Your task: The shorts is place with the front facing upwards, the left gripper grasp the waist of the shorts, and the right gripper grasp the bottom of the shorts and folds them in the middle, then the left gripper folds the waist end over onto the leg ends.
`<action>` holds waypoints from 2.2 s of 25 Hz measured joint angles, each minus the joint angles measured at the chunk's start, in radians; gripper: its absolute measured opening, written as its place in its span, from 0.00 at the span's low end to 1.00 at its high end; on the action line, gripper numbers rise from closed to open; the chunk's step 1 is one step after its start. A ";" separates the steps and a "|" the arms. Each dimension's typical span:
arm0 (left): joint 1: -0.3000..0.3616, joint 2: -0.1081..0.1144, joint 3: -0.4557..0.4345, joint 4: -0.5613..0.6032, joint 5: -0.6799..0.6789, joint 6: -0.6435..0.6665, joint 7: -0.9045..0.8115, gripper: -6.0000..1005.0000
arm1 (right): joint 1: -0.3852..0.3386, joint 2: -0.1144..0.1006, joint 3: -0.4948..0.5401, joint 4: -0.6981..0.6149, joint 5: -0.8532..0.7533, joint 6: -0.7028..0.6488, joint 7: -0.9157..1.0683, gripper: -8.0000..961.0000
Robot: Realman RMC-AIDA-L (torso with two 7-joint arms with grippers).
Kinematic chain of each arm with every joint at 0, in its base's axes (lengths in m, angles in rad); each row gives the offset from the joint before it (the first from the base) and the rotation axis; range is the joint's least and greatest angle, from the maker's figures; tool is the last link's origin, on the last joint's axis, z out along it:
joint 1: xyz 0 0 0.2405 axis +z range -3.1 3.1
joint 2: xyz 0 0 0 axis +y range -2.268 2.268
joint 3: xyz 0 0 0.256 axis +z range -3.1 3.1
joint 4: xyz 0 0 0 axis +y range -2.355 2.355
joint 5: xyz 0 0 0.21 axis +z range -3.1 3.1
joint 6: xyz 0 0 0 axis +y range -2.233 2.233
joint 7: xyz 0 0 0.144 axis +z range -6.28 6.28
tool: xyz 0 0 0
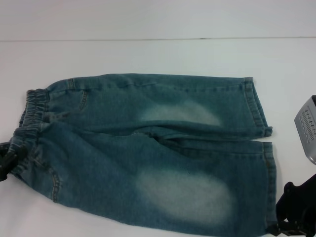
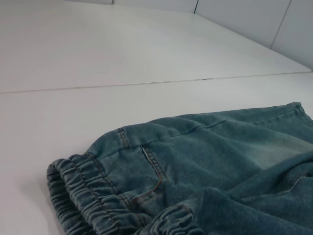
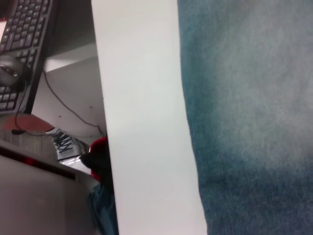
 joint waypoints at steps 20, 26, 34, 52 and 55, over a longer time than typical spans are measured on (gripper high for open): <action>0.074 0.011 -0.015 0.146 0.098 0.216 -0.127 0.06 | -0.127 0.000 0.075 -0.099 0.007 -0.101 -0.124 0.02; 0.071 0.019 -0.076 0.183 0.088 0.223 -0.189 0.06 | -0.117 -0.004 0.239 -0.118 0.010 -0.122 -0.215 0.02; -0.002 0.036 -0.132 0.145 -0.015 0.206 -0.194 0.07 | -0.011 -0.008 0.424 -0.100 0.029 -0.050 -0.329 0.02; -0.162 0.019 0.033 -0.018 -0.130 -0.226 -0.167 0.09 | 0.093 -0.006 0.411 0.159 0.283 0.555 -0.351 0.02; -0.163 0.014 0.065 -0.026 -0.134 -0.314 -0.167 0.09 | 0.094 -0.002 0.395 0.183 0.286 0.635 -0.350 0.02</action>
